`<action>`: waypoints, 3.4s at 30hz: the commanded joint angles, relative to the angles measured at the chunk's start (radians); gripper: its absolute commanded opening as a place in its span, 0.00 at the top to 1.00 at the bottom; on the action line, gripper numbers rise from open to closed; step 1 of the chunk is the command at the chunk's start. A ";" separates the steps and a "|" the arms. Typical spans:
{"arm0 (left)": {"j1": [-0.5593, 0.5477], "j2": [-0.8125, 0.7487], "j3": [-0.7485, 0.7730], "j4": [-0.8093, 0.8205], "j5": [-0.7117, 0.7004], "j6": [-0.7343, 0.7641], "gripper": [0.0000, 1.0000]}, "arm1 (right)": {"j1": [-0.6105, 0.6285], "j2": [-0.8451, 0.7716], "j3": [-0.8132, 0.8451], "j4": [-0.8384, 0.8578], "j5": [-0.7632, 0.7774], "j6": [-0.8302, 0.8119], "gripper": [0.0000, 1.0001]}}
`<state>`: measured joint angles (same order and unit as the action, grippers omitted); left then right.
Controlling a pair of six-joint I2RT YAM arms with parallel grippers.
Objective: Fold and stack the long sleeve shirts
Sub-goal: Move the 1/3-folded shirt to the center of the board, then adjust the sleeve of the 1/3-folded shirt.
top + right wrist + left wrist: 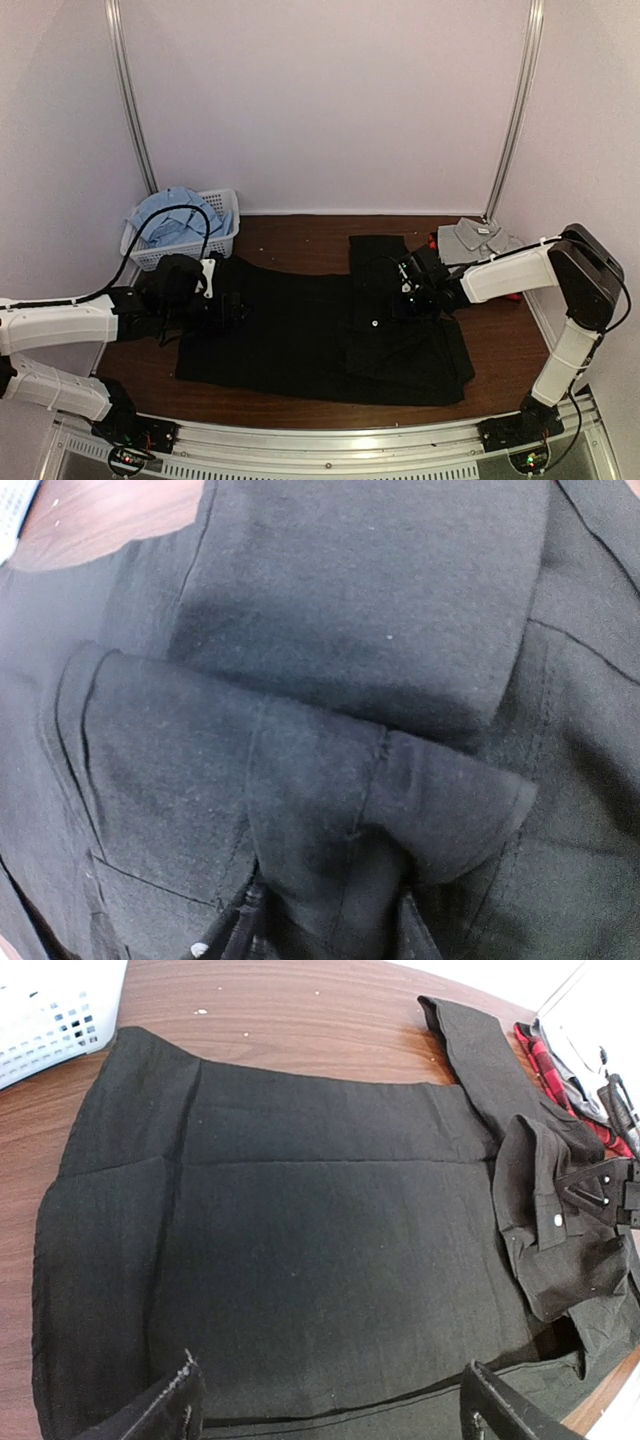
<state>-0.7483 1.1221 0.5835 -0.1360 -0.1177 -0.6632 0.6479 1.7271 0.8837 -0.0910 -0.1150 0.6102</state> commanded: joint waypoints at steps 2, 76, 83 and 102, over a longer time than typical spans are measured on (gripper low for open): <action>-0.005 0.015 0.019 0.060 0.007 0.014 0.10 | -0.006 0.001 0.008 0.027 -0.028 -0.024 0.79; -0.473 0.877 0.607 0.421 0.469 0.513 0.11 | -0.045 -0.407 0.221 -0.225 -0.093 -0.057 1.00; -0.534 0.965 0.686 0.346 0.438 0.586 0.14 | -0.045 -0.413 0.231 -0.262 -0.096 -0.066 1.00; -0.615 1.039 0.791 0.119 0.543 0.707 0.22 | 0.030 -0.503 0.109 -0.374 -0.062 -0.027 0.99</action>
<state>-1.3548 2.1273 1.3106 0.0616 0.3630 -0.0154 0.6685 1.2663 1.0054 -0.4232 -0.2108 0.5648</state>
